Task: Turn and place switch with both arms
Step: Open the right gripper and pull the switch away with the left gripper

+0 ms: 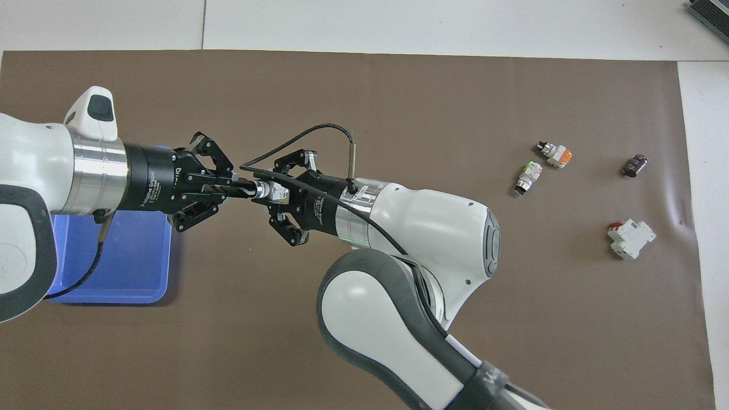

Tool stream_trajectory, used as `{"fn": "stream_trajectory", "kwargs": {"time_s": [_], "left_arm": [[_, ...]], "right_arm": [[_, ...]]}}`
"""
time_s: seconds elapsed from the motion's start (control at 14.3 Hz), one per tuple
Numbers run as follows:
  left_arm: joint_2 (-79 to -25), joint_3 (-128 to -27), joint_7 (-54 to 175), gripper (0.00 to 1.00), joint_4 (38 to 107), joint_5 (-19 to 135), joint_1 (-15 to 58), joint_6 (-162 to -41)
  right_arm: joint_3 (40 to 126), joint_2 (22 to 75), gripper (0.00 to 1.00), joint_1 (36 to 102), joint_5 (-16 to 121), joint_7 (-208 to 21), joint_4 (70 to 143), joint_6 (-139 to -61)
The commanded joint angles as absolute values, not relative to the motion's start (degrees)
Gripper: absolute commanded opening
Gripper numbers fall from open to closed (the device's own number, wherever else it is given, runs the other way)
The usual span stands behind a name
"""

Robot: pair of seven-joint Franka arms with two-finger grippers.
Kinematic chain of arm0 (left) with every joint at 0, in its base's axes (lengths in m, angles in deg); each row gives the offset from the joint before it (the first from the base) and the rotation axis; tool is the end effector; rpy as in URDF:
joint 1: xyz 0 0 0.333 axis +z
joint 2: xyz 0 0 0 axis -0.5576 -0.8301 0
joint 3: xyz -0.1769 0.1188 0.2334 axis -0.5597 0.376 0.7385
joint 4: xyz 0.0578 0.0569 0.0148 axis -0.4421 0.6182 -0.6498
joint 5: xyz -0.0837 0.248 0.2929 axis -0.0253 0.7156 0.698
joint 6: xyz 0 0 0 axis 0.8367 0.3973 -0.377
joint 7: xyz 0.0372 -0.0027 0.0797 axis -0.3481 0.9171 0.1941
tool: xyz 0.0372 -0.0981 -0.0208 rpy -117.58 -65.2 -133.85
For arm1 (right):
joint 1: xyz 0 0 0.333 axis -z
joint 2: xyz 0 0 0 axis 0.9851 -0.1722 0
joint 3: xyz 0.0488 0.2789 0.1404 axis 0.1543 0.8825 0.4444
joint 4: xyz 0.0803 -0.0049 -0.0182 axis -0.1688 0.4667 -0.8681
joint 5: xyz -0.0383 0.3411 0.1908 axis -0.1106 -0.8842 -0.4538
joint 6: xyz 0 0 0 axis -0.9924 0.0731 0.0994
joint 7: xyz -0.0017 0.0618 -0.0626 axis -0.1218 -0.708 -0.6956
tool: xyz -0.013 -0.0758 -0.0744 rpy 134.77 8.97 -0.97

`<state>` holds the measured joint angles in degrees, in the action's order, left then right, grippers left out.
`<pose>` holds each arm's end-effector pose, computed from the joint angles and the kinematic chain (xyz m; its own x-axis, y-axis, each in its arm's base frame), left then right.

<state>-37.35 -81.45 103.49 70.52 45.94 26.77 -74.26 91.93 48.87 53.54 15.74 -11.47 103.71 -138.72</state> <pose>0.5263 -0.1764 0.5729 0.5767 0.6791 -0.4541 0.8154 -0.4444 0.3709 0.5234 0.4150 0.4820 0.1896 -0.5616 -0.8054 -0.9400 0.1331 -0.3141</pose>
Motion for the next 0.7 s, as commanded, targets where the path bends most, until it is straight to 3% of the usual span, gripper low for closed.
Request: {"fn": "stream_trajectory", "kwargs": {"time_s": [0.0,0.35,0.42,0.49,0.63], "left_arm": [[-35.19,-82.88,107.53,0.0,72.7,43.87,23.87,-74.19],[-35.28,-82.88,107.53,0.0,72.7,43.87,23.96,-74.64],[-35.28,-82.88,107.53,0.0,72.7,43.87,23.96,-74.81],[-35.28,-82.88,107.62,0.0,72.7,43.87,23.96,-74.99],[-35.28,-82.88,107.71,0.0,72.7,43.87,23.96,-74.99]], "right_arm": [[92.77,47.01,0.0,53.01,15.61,-12.3,101.44,-140.81],[92.86,47.01,0.0,53.01,15.61,-12.3,101.44,-140.9],[92.77,47.01,0.58,52.92,15.61,-12.38,101.44,-141.07],[92.77,47.09,1.0,52.84,15.61,-12.47,101.44,-141.16],[92.77,47.09,1.0,52.84,15.7,-14.22,101.62,-141.16]]}}
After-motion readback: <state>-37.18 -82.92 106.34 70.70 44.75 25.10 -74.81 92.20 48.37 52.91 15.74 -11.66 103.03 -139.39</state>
